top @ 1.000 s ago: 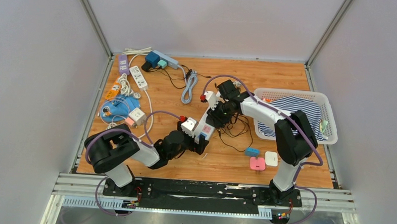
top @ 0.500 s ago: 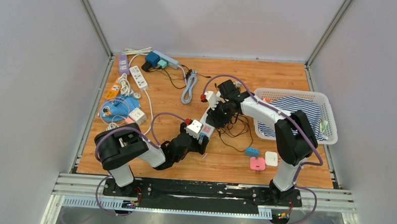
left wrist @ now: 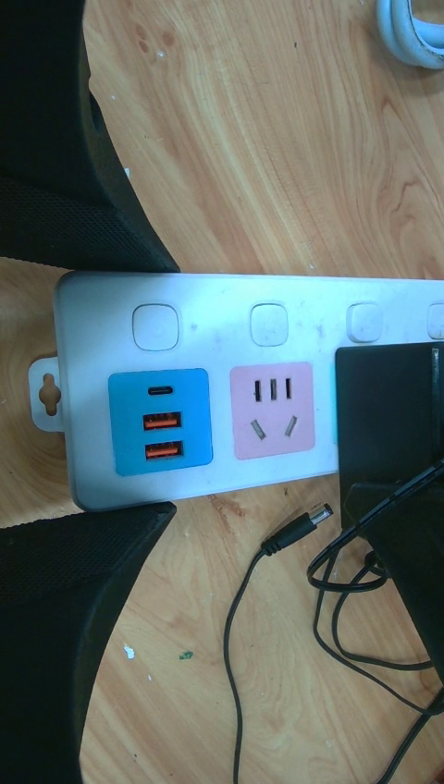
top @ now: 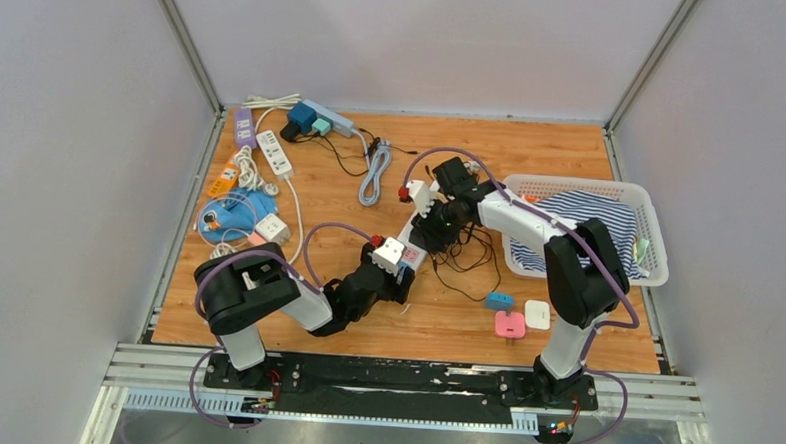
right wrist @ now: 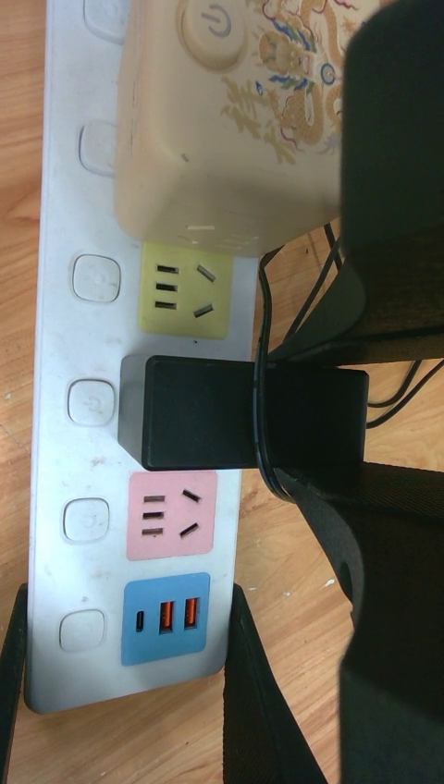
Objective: Pull the plug off the socket
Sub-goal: Remove the plug from the socket.
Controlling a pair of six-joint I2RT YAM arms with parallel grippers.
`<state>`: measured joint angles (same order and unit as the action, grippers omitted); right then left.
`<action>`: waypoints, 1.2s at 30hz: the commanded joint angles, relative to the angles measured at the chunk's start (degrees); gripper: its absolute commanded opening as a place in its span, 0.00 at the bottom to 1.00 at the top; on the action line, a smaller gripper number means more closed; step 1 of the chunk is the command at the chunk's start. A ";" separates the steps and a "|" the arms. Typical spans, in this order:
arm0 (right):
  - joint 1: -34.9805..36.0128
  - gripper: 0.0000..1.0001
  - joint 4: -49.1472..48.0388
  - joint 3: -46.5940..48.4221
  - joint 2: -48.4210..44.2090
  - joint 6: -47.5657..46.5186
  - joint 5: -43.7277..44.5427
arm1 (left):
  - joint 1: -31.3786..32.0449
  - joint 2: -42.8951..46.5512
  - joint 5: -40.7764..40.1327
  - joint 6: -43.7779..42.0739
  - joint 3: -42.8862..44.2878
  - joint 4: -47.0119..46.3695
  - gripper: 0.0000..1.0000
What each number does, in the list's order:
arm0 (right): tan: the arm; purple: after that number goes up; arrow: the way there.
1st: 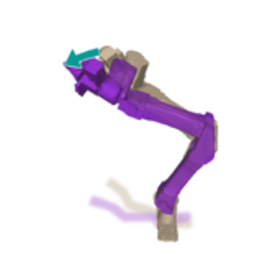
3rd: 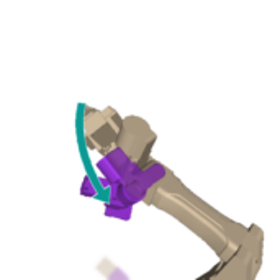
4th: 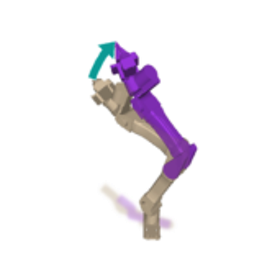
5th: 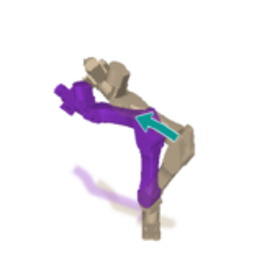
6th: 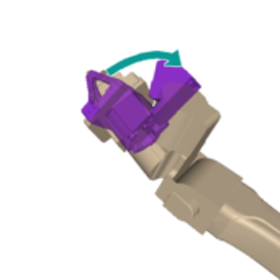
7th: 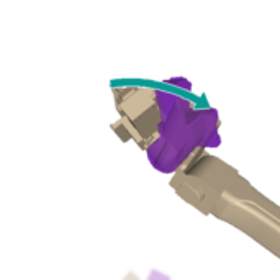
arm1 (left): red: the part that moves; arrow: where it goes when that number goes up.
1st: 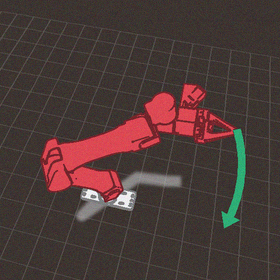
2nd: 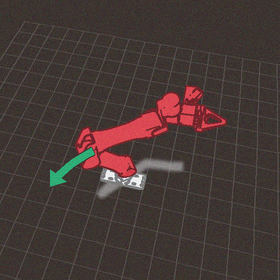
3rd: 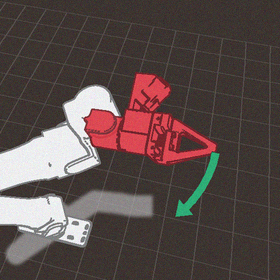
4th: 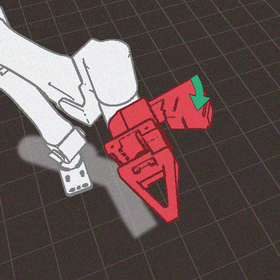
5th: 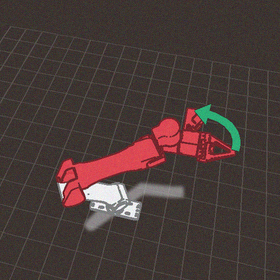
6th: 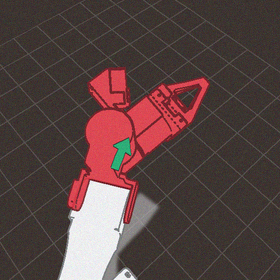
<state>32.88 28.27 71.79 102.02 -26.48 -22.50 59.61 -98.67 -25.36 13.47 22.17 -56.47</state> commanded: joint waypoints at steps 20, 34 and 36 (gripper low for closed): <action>-1.83 0.00 1.47 -2.38 -1.12 -0.79 -5.03 | 0.42 -1.68 1.97 -2.48 1.30 0.13 0.00; 5.98 0.00 3.25 -1.74 0.32 -3.76 -6.64 | 0.47 -1.89 2.03 -2.58 1.47 0.22 0.00; 2.44 0.00 2.92 -1.81 -0.01 -2.95 -7.00 | 0.50 -1.88 2.14 -2.61 1.51 0.22 0.00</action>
<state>36.05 27.42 70.85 101.16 -30.09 -16.49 59.72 -99.29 -25.34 13.10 22.92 -56.38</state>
